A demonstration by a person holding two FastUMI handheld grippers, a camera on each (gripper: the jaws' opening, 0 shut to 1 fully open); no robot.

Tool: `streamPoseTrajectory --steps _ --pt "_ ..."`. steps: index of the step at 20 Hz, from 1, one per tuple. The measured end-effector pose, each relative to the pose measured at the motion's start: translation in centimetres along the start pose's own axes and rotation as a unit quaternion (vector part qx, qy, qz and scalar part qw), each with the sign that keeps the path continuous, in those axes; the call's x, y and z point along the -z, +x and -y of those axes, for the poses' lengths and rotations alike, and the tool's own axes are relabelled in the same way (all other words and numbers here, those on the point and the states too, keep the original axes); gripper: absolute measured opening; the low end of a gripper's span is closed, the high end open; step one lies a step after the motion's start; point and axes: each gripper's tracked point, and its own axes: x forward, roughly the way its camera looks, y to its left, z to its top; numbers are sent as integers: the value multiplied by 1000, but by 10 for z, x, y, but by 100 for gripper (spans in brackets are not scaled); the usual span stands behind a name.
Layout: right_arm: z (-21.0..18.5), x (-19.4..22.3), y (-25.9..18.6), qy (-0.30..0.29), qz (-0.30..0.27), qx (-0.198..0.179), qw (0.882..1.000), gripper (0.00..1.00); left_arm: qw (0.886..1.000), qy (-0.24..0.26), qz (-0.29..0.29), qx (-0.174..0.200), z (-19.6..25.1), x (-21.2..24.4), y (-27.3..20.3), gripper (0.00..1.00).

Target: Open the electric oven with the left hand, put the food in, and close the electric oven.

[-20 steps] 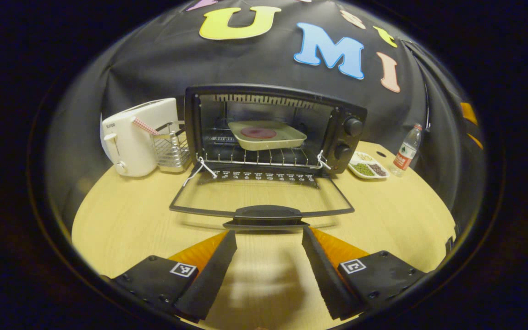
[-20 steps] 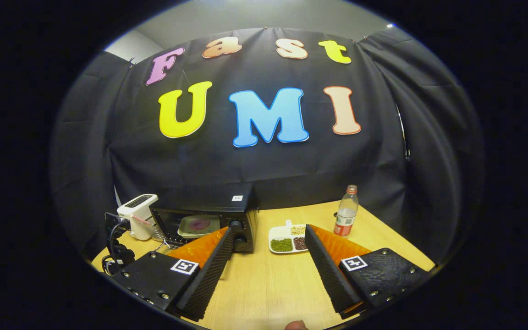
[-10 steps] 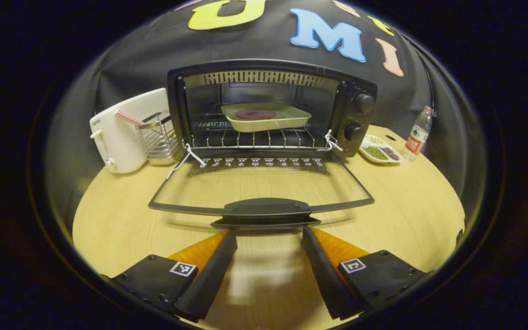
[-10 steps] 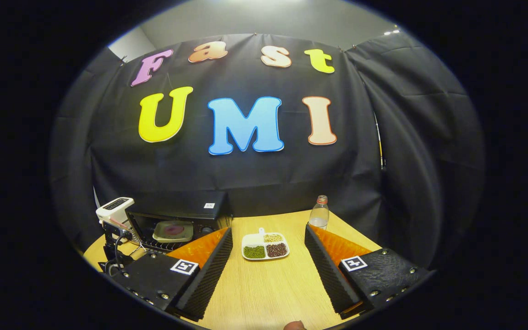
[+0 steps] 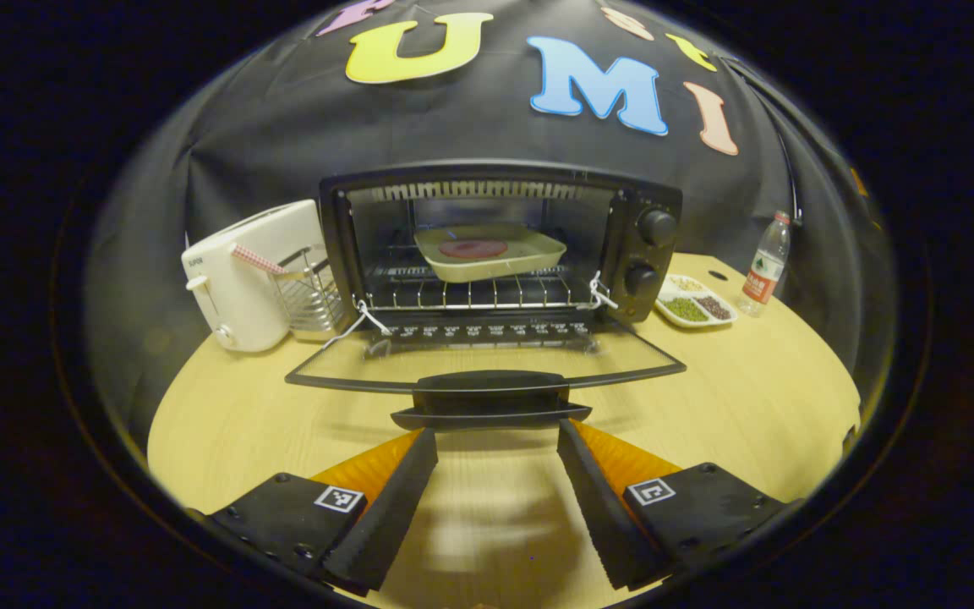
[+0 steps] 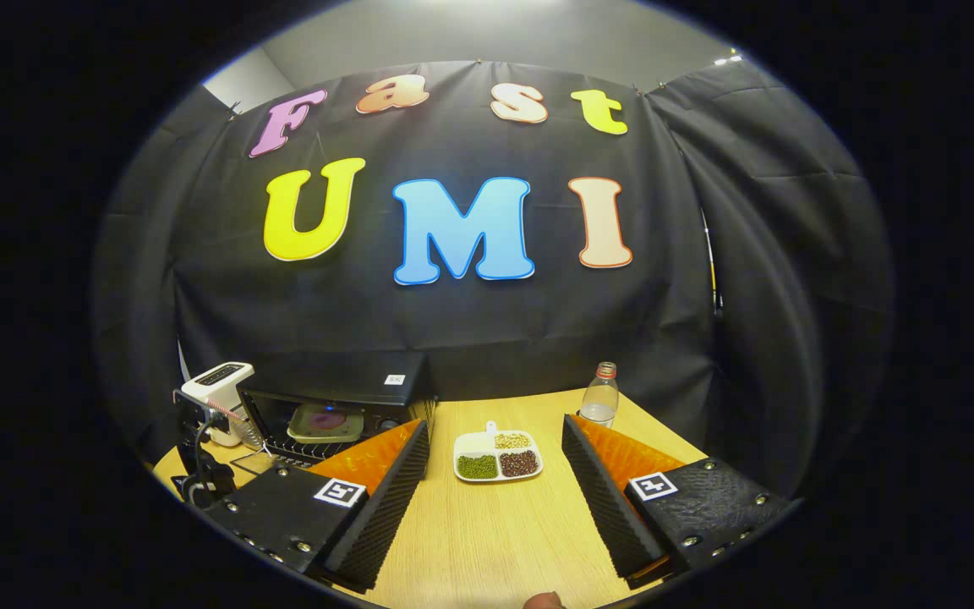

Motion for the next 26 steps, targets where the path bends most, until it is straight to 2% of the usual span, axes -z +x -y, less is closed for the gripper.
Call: streamPoseTrajectory --steps 1,4,7,11,13,16,17,22,26 --pt "-4 3 1 0 -2 -6 1000 98 1000 5 13 -1 0 -11 -4 100" --pt "-14 8 4 -3 -9 -18 1000 98 999 20 49 -1 -2 -38 -9 98" --pt "-18 11 6 -1 -16 -24 1000 98 997 16 70 1 -2 -63 -8 100" --pt "-13 11 3 -5 -18 -19 1000 98 996 14 94 2 -4 -89 -2 97" --pt "-11 10 3 -6 -19 -15 1000 98 995 20 102 7 -1 -99 2 100" --pt "-11 10 3 -2 -18 -12 1000 98 992 29 125 11 2 -119 2 97" --pt "-10 9 3 -1 -15 -11 1000 97 990 31 134 15 6 -134 -1 100" --pt "-14 -6 -6 -3 14 -31 999 98 980 28 193 25 29 -174 -56 100" --pt "-6 -22 -29 -23 35 -57 997 98 974 8 228 9 44 -177 -126 100"
